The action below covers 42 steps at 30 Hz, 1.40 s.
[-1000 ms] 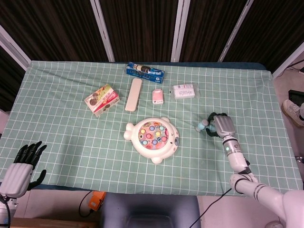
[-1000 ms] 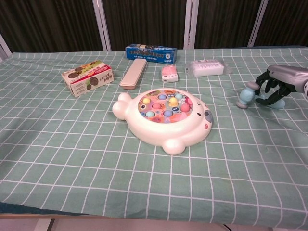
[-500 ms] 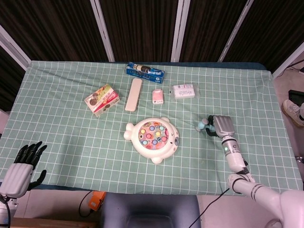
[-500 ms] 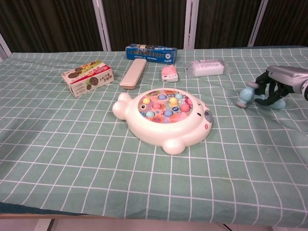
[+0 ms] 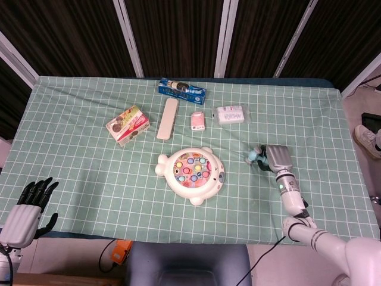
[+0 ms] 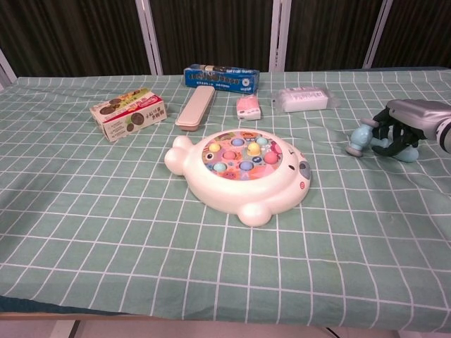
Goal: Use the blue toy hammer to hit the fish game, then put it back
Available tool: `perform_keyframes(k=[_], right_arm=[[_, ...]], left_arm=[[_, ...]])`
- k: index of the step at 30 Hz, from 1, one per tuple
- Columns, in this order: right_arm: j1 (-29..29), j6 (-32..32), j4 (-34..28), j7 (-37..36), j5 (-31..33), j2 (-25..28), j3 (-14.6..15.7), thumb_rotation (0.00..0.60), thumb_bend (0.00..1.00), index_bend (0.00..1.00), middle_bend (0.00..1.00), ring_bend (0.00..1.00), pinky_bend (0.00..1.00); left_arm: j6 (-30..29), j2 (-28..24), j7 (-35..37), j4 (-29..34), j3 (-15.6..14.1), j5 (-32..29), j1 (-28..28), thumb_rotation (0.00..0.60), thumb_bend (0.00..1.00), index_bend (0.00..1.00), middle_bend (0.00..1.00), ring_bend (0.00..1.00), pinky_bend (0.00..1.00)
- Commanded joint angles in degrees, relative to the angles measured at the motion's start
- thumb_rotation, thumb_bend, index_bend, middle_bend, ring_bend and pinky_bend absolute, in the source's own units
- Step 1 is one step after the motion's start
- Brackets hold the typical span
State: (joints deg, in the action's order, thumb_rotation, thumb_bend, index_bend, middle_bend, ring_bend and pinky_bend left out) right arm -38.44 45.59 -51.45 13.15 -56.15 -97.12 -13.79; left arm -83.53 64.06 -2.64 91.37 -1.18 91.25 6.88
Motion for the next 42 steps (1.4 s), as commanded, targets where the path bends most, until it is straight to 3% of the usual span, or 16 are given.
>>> perform_keyframes(k=[1, 12, 24, 34, 37, 42], right_arm=[[0.00, 0.31, 0.02, -0.22, -0.31, -0.10, -0.06, 0.600, 0.53, 0.98, 0.69, 0.75, 0.75], [0.82, 4.17, -4.87, -3.71, -3.92, 3.09, -1.07, 0.600, 0.53, 0.99, 0.70, 0.75, 0.76], [0.15, 9.08, -26.83, 3.25, -3.19, 12.97, -3.81, 0.600, 0.53, 0.99, 0.70, 0.75, 0.76], [-1.81, 4.88, -35.79, 1.19, 1.72, 16.14, -5.47, 0.600, 0.53, 0.99, 0.70, 0.75, 0.76], [-3.86, 4.33, -38.19, 4.39, 2.52, 16.76, -5.17, 0.600, 0.53, 0.99, 0.70, 0.75, 0.76], [-8.77, 5.09, -42.95, 15.68, 7.44, 17.17, -3.59, 0.600, 0.53, 0.99, 0.70, 0.75, 0.76]], left_arm=[[0.03, -0.02, 0.00, 0.01, 0.01, -0.02, 0.02, 0.600, 0.42, 0.00, 0.00, 0.00, 0.06], [-0.53, -0.08, 0.13, 0.01, -0.14, 0.44, -0.22, 0.600, 0.42, 0.00, 0.00, 0.00, 0.06], [-2.45, -0.54, 1.54, -0.26, -0.34, 1.65, -0.93, 0.600, 0.41, 0.00, 0.00, 0.00, 0.06], [-3.63, -0.99, 3.16, -0.78, -0.56, 2.41, -1.47, 0.600, 0.41, 0.00, 0.00, 0.00, 0.06], [-3.78, -1.02, 3.30, -0.85, -0.52, 2.47, -1.54, 0.600, 0.41, 0.00, 0.00, 0.00, 0.06], [-3.68, -1.10, 3.55, -0.93, -0.38, 2.22, -1.53, 0.600, 0.41, 0.00, 0.00, 0.00, 0.06]])
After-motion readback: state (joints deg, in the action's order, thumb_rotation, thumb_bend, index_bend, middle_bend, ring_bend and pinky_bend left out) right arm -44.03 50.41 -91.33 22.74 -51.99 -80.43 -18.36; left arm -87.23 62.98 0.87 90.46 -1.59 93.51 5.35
